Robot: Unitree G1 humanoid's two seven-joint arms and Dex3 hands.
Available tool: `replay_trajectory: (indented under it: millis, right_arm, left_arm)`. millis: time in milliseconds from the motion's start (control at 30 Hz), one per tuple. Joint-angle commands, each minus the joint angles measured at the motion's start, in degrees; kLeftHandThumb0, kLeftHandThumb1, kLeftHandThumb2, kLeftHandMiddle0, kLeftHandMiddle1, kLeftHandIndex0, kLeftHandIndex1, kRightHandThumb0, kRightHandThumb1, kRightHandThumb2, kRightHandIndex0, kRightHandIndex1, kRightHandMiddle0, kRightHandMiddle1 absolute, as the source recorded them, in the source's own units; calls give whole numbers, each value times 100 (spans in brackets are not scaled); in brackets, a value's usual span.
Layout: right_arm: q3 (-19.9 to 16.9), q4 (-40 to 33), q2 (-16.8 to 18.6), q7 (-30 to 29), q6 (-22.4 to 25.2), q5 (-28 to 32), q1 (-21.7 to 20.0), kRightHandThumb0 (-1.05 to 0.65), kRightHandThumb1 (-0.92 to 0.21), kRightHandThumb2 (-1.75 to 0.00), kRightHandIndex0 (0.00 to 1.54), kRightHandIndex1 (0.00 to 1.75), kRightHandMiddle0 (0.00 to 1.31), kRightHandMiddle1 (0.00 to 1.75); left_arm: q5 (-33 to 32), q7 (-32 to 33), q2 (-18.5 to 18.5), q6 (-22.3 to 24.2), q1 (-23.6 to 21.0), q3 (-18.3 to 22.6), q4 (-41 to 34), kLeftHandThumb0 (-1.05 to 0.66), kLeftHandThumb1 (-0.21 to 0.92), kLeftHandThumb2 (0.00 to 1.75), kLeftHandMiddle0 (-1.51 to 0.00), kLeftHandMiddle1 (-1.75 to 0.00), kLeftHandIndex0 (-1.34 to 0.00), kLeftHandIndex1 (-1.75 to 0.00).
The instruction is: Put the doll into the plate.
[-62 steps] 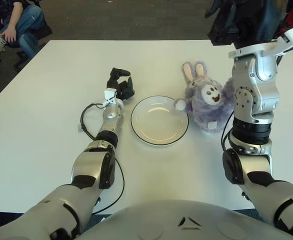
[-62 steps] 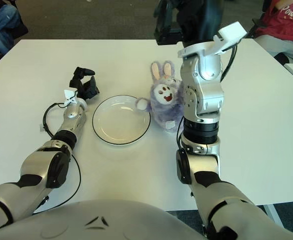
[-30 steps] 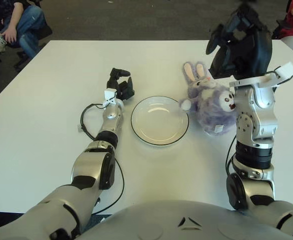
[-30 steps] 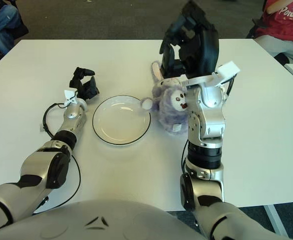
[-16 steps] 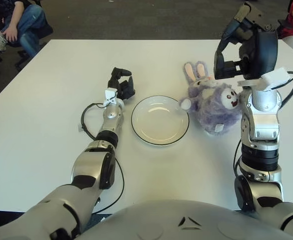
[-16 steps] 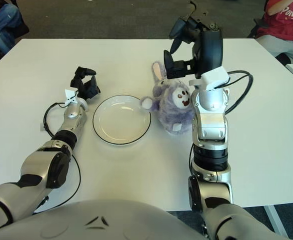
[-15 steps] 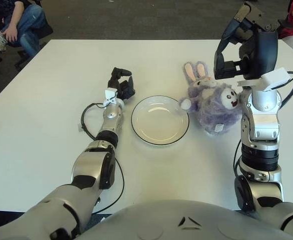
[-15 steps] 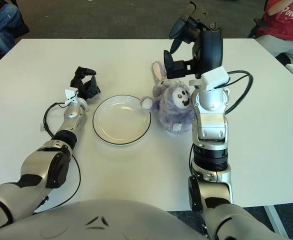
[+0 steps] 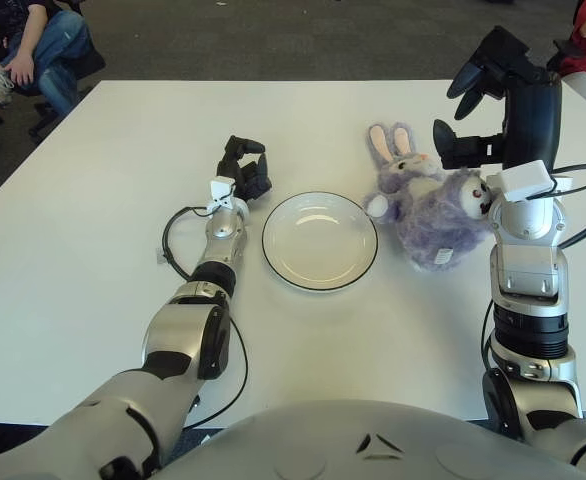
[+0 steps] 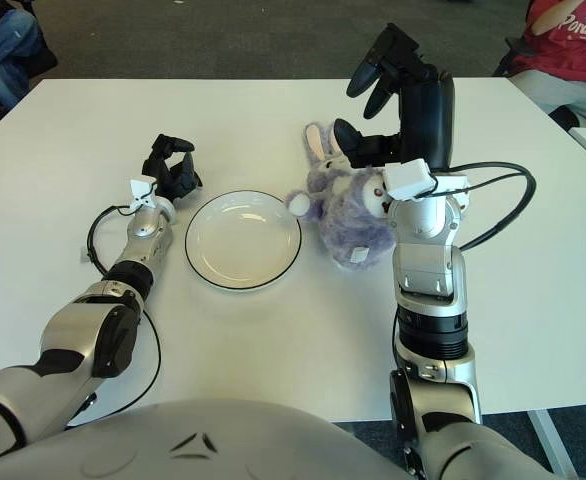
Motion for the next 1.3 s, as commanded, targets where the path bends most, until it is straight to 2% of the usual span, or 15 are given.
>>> replay_trajectory:
  millis: [0,233,533,800,933,1000,1100,1233,1267]
  right_arm:
    - [-29,-156,83,-182,14,-188,130,-1,-6,-159,79,174,61,169]
    - [-39,-377,190,-353,-29,-348,433,-1,-9,-154,78,175,62,162]
    - [3,-628,366,-314,212,-365,629,-1,-12,-147,77,175,65,151]
    - [-20,-806,426,-429,29,-431,805,-1,-15,-143,73,175,67,147]
    - [48,-1315,545,-431,-76,-514,1403,-1,-25,-132,55,175,66,152]
    - [57,-1407,569,-409,-51,-580,1530,-1,-28,-129,50,175,66,154]
    - [55,-1470,575,-358,30,-726,1621,-1,-40,-115,40,172,61,155]
    - [58,-1459,566,-322,-24,-721,1664,-1,-45,-108,40,174,56,151]
    - [59,-1451,562,-310,-50,-686,1673,-1,-45,-108,44,174,54,147]
  left_arm:
    - [-22,-30,8,86,668,24,358,-38,68,85,-96,-175,-34,-175]
    - [-17,7,22,115,648,24,334,-38,67,87,-96,-175,-35,-175]
    - [0,36,45,144,627,18,339,-39,65,90,-98,-175,-36,-175]
    - [-25,44,34,174,609,41,361,-39,62,93,-99,-175,-38,-175]
    - [-37,81,14,204,597,55,364,-40,61,95,-100,-175,-39,-175]
    - [-38,106,1,209,590,62,364,-40,60,95,-100,-175,-39,-175]
    - [-22,153,-24,210,577,60,358,-40,60,97,-99,-175,-40,-175]
    - [5,153,-33,191,588,29,349,-40,59,97,-98,-175,-40,-175]
    - [9,145,-33,186,592,22,346,-40,59,97,-98,-175,-40,-175]
